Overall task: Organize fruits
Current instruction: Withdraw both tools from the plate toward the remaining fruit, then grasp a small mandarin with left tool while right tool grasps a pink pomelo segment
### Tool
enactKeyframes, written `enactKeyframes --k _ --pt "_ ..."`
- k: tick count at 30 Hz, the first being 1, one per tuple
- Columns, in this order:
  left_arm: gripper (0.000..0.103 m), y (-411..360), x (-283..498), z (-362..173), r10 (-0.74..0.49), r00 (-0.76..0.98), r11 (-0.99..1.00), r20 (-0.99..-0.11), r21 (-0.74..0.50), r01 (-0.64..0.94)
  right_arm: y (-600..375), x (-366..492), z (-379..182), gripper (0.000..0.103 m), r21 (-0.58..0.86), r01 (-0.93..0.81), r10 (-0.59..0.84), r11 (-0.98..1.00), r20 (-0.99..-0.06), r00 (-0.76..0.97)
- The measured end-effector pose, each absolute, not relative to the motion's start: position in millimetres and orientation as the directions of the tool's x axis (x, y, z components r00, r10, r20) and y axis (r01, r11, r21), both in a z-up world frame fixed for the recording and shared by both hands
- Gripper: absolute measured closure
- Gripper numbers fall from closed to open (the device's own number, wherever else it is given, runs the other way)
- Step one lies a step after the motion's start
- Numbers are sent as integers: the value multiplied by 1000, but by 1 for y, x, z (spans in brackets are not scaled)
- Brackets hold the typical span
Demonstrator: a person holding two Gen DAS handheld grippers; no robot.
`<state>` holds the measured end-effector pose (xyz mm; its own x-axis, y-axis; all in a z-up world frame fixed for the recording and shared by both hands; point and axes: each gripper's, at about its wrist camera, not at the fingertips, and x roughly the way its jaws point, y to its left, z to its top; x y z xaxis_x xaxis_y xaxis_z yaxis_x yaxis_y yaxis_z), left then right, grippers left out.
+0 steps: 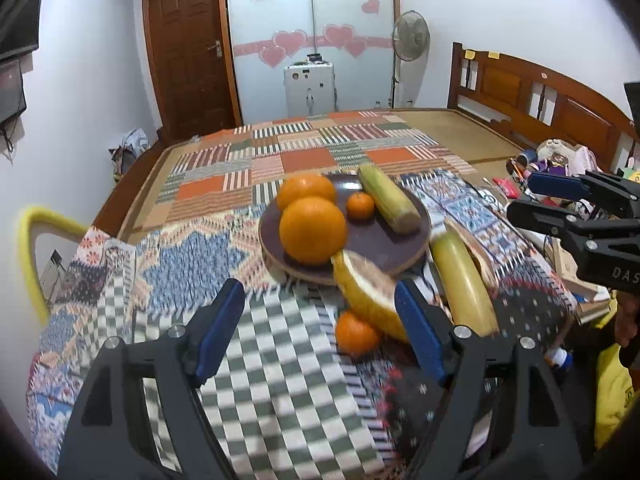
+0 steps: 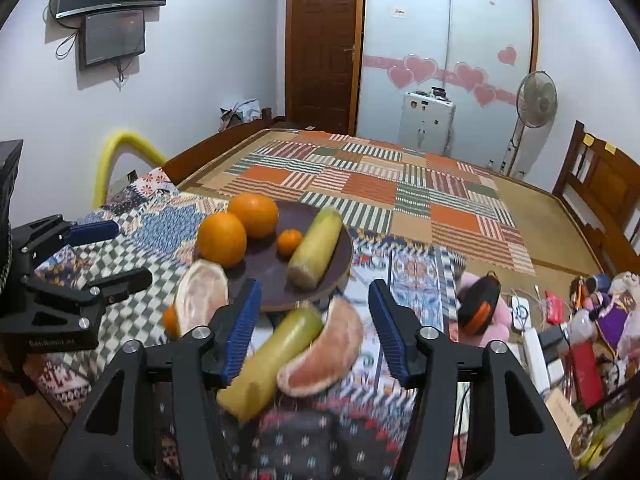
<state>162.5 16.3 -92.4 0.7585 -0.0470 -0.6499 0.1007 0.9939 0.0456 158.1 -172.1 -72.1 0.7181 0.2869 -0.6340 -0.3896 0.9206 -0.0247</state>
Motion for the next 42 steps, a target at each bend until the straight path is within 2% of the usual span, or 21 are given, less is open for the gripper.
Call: enactKeyframes --k 13,19,22,24,29,33,40,42 --pt "25 17 148 -140 -53 683 995 -729 21 100 -185 156 -125 47 27 -368 279 929 -705 652" --pt "26 11 159 -153 -66 670 993 -740 15 115 -195 160 -130 47 61 -363 299 930 -702 646" --pt "31 8 164 -154 -84 670 992 -738 2 126 -201 157 -129 47 23 -348 264 937 -699 664" --pt "34 6 167 -155 -95 669 991 -737 -7 134 -206 153 -129 51 -8 -330 232 944 -695 681" --pt "43 1 174 -159 -103 667 990 -738 -10 142 -226 155 -134 53 3 -304 216 953 -712 669" --pt "48 0 179 -162 -105 666 990 -738 -15 140 -228 156 -137 53 55 -333 267 941 -724 636" --pt "64 -1 188 -164 -132 657 988 -742 -48 145 -206 166 -143 53 61 -368 293 928 -729 619" --pt "66 -2 189 -164 -124 661 989 -740 -36 146 -200 170 -147 53 48 -370 283 928 -736 615"
